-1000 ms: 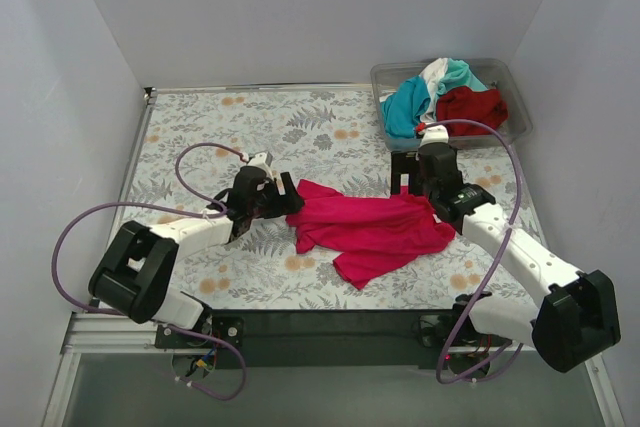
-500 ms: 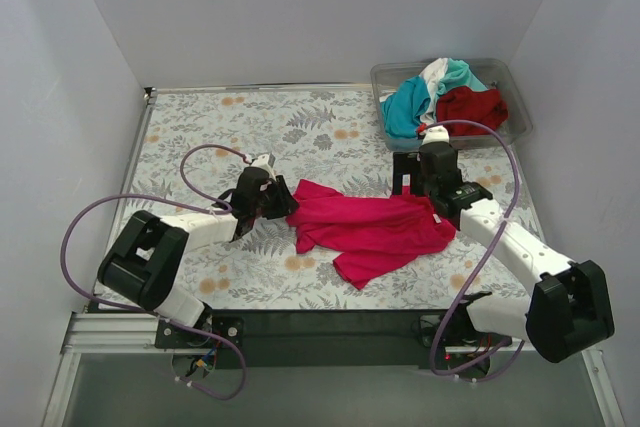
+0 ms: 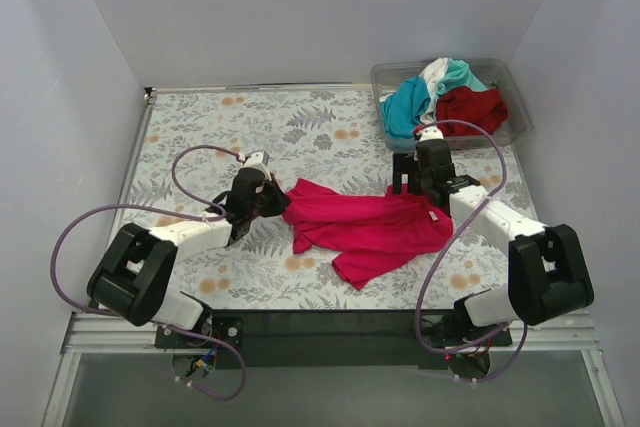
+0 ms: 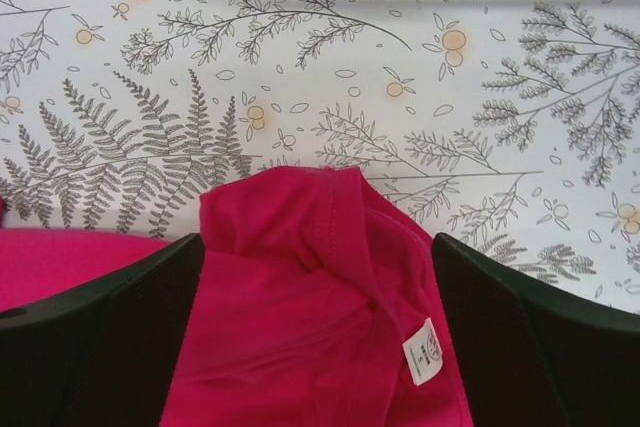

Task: Fold and stack the t-shirts
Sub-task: Flatten the tshirt out

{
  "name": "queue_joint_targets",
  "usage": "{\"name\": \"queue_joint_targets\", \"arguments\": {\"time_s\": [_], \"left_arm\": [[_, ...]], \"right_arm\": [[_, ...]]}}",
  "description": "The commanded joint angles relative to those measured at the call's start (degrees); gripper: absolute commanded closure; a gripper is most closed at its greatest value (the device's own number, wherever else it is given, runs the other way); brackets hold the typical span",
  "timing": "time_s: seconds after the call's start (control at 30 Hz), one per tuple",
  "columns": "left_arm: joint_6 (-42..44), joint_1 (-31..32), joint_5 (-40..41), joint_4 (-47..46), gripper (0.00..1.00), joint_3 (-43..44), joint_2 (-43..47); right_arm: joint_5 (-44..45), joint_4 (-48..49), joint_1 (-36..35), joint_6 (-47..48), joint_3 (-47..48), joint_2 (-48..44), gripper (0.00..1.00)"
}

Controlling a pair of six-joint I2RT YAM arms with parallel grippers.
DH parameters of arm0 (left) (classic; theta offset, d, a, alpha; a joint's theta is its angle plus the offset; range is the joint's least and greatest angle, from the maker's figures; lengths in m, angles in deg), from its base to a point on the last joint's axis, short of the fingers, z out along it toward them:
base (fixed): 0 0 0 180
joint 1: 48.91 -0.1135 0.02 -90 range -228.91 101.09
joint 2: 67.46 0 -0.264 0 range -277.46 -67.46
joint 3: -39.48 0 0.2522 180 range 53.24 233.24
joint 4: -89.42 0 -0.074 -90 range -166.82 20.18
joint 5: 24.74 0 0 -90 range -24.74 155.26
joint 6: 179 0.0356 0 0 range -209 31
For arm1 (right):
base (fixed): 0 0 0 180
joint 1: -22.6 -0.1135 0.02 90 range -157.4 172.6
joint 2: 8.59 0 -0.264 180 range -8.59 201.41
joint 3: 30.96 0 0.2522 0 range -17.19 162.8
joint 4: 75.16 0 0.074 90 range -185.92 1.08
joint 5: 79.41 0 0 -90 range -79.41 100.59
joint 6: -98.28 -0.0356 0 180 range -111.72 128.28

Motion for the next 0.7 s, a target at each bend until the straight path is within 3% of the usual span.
{"name": "queue_joint_targets", "arguments": {"time_s": [0.0, 0.13, 0.37, 0.47, 0.5, 0.67], "left_arm": [[1.30, 0.12, 3.67, 1.08, 1.00, -0.93, 5.29], [1.83, 0.12, 4.29, 1.79, 1.00, -1.28, 6.62], [2.36, 0.12, 5.34, 3.19, 1.00, -0.93, 7.41], [2.45, 0.12, 6.05, 3.46, 1.00, -0.76, 7.59], [2.45, 0.12, 6.22, 3.46, 1.00, -0.76, 7.68], [3.59, 0.12, 10.16, 4.07, 1.00, 0.21, 11.08]], "right_arm": [[-3.63, 5.85, 0.56, 0.71, 1.90, 3.18, 0.19], [-4.79, 6.13, 0.56, 1.33, 4.71, 10.29, 0.27], [-9.09, 10.08, 0.65, 1.42, 5.95, 14.36, 0.42], [-10.84, 10.00, 0.65, 1.42, 5.86, 14.53, 0.76], [-11.20, 10.00, 0.65, 1.42, 5.77, 14.36, 0.97], [-12.69, 9.30, 0.56, 1.33, 5.42, 9.89, 0.99]]}}
